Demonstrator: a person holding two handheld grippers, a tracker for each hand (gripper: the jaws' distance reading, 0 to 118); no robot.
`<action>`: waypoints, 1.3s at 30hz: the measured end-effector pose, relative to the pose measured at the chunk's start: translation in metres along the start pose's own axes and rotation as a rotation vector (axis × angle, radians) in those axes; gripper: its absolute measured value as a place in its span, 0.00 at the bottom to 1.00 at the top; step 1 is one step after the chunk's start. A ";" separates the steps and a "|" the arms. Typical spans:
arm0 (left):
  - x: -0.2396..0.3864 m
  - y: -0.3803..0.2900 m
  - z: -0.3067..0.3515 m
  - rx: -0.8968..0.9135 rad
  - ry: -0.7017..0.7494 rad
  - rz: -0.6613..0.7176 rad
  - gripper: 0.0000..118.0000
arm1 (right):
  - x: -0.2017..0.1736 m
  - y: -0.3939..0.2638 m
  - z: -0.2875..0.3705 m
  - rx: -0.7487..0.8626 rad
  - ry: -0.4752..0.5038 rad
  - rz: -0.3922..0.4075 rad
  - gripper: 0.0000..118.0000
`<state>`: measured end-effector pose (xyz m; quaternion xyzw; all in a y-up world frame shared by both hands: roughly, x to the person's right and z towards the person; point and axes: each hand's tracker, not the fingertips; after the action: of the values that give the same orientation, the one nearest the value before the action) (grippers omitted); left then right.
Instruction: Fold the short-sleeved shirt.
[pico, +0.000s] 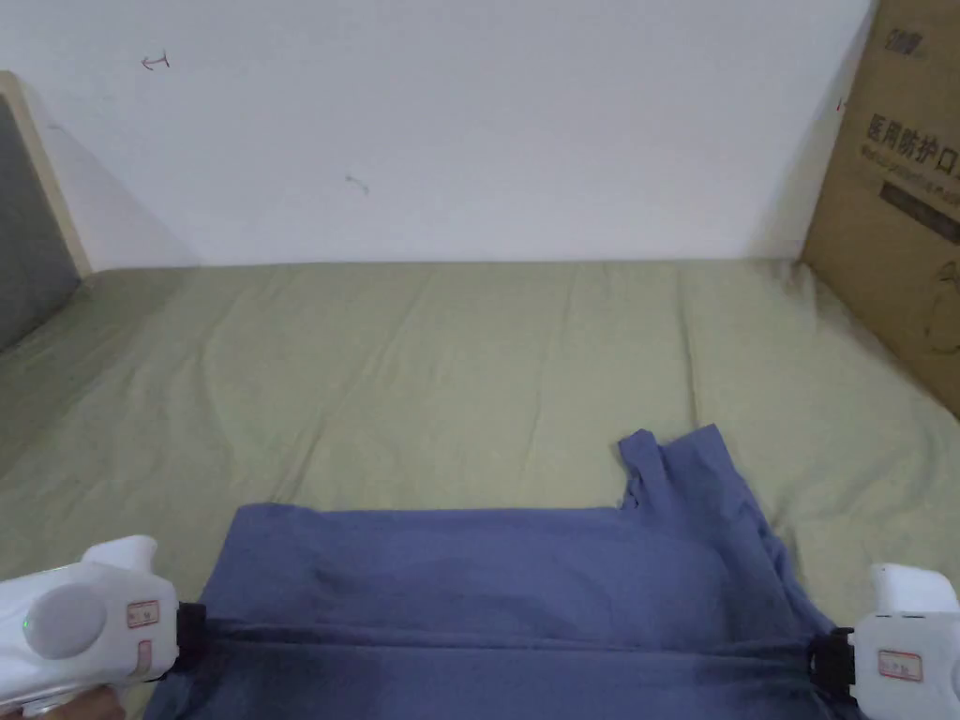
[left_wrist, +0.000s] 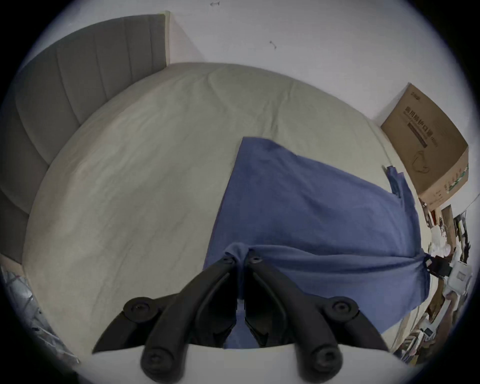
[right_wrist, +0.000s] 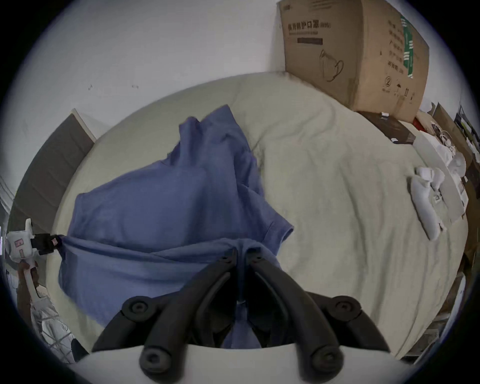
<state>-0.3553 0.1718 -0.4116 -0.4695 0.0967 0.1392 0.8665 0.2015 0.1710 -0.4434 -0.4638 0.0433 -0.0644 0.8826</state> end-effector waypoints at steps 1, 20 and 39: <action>-0.001 -0.001 -0.002 -0.001 0.002 0.008 0.03 | 0.000 -0.001 -0.002 -0.002 0.002 0.004 0.04; -0.011 -0.101 0.178 0.504 -0.015 -0.040 0.00 | -0.018 -0.075 0.153 0.514 -0.004 0.093 0.00; -0.028 -0.106 0.052 -0.026 0.045 -0.022 0.62 | -0.003 -0.101 0.122 0.381 0.007 0.082 0.00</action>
<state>-0.3448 0.1562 -0.2916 -0.4848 0.1093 0.1203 0.8594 0.2076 0.2141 -0.2908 -0.2858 0.0521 -0.0370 0.9561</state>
